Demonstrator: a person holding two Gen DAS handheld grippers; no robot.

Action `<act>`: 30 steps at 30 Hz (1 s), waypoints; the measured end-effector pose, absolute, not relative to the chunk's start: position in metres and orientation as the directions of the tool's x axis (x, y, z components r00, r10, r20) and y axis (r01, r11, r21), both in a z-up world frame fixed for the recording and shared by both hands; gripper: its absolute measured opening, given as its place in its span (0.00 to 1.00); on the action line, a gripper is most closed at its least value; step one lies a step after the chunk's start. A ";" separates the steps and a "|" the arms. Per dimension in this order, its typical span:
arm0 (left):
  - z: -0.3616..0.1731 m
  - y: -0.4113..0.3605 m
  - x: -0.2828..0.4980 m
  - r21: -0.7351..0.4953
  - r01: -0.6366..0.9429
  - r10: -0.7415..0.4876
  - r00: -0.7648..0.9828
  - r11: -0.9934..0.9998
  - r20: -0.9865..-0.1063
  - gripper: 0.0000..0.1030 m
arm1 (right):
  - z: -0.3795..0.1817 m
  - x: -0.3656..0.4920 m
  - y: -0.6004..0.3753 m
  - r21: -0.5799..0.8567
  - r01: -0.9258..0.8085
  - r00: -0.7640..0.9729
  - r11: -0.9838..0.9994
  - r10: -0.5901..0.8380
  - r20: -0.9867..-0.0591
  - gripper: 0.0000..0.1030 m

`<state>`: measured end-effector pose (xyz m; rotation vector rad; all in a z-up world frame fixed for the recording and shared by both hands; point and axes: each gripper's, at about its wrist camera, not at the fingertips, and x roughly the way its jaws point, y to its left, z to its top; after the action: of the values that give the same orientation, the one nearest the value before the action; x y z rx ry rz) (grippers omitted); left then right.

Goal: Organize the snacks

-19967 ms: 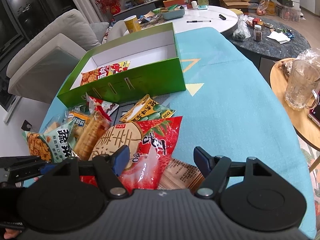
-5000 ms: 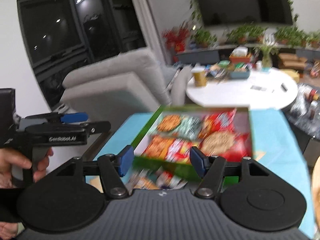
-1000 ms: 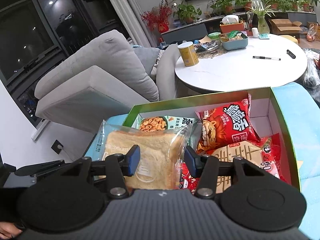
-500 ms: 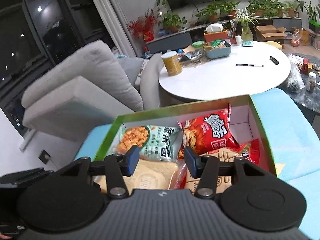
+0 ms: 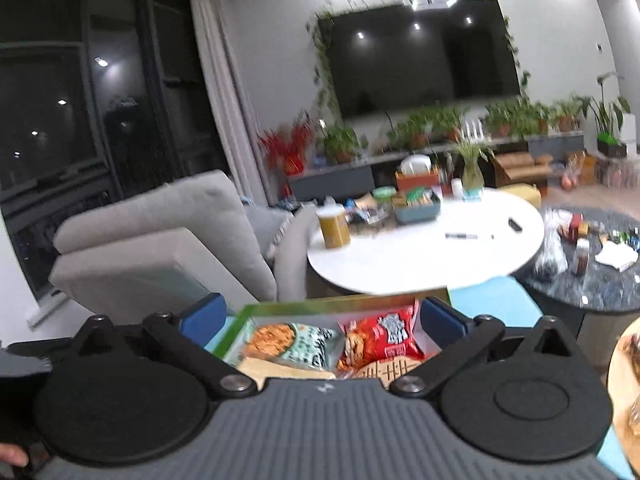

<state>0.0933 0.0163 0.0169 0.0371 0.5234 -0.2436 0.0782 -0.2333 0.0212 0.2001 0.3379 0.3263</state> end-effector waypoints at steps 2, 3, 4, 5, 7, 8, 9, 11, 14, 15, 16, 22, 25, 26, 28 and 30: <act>0.021 0.014 0.086 -0.016 0.226 -0.205 0.851 0.974 -0.484 0.93 | 0.030 0.069 -0.240 0.265 -0.262 0.901 0.928 0.334 -0.277 0.67; 0.024 0.012 0.081 -0.013 0.219 -0.199 0.856 0.976 -0.476 0.94 | 0.032 0.066 -0.243 0.279 -0.258 0.900 0.925 0.335 -0.278 0.67; 0.026 0.012 0.078 -0.014 0.216 -0.197 0.860 0.976 -0.471 0.96 | 0.035 0.063 -0.245 0.290 -0.254 0.898 0.923 0.336 -0.282 0.67; 0.028 0.010 0.073 -0.014 0.214 -0.196 0.865 0.977 -0.463 0.97 | 0.037 0.060 -0.247 0.293 -0.248 0.897 0.923 0.333 -0.290 0.67; 0.031 0.009 0.064 -0.008 0.207 -0.188 0.870 0.978 -0.456 0.99 | 0.038 0.054 -0.247 0.282 -0.226 0.903 0.933 0.309 -0.298 0.67; 0.032 0.007 0.060 -0.004 0.199 -0.179 0.873 0.980 -0.455 0.99 | 0.038 0.050 -0.247 0.271 -0.210 0.910 0.940 0.289 -0.297 0.67; 0.033 0.006 0.057 -0.002 0.189 -0.169 0.875 0.982 -0.454 0.99 | 0.036 0.046 -0.245 0.261 -0.194 0.915 0.946 0.270 -0.298 0.67; 0.033 0.004 0.048 0.001 0.172 -0.153 0.878 0.985 -0.454 0.99 | 0.034 0.040 -0.242 0.246 -0.177 0.919 0.953 0.250 -0.307 0.67; 0.033 0.002 0.036 0.007 0.153 -0.134 0.881 0.988 -0.453 0.99 | 0.031 0.028 -0.243 0.244 -0.175 0.913 0.954 0.250 -0.323 0.67; 0.033 0.002 0.032 0.010 0.148 -0.127 0.883 0.989 -0.453 0.99 | 0.030 0.025 -0.244 0.249 -0.173 0.910 0.953 0.251 -0.330 0.67; 0.033 0.002 0.029 0.012 0.143 -0.122 0.883 0.990 -0.454 0.99 | 0.028 0.021 -0.245 0.250 -0.168 0.907 0.954 0.249 -0.338 0.67; 0.029 0.010 0.013 -0.014 0.101 -0.096 0.881 0.995 -0.463 0.99 | 0.019 0.001 -0.252 0.254 -0.172 0.884 0.952 0.263 -0.388 0.67; 0.030 0.011 0.004 -0.009 0.094 -0.087 0.886 0.996 -0.455 0.99 | 0.014 -0.005 -0.252 0.267 -0.169 0.871 0.949 0.270 -0.411 0.67; 0.030 0.010 0.002 -0.008 0.095 -0.088 0.887 0.995 -0.453 0.99 | 0.013 -0.006 -0.252 0.266 -0.165 0.869 0.950 0.268 -0.416 0.67; 0.031 0.009 -0.003 -0.010 0.096 -0.090 0.886 0.995 -0.456 0.99 | 0.011 -0.009 -0.250 0.256 -0.162 0.867 0.953 0.261 -0.424 0.67; 0.030 0.007 -0.006 -0.010 0.096 -0.090 0.884 0.995 -0.458 0.99 | 0.009 -0.013 -0.247 0.253 -0.159 0.864 0.954 0.258 -0.432 0.67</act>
<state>-0.0063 0.0075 0.0302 0.0132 0.4762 -0.0965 -0.0131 -0.2470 0.0090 0.2128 0.4801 0.2200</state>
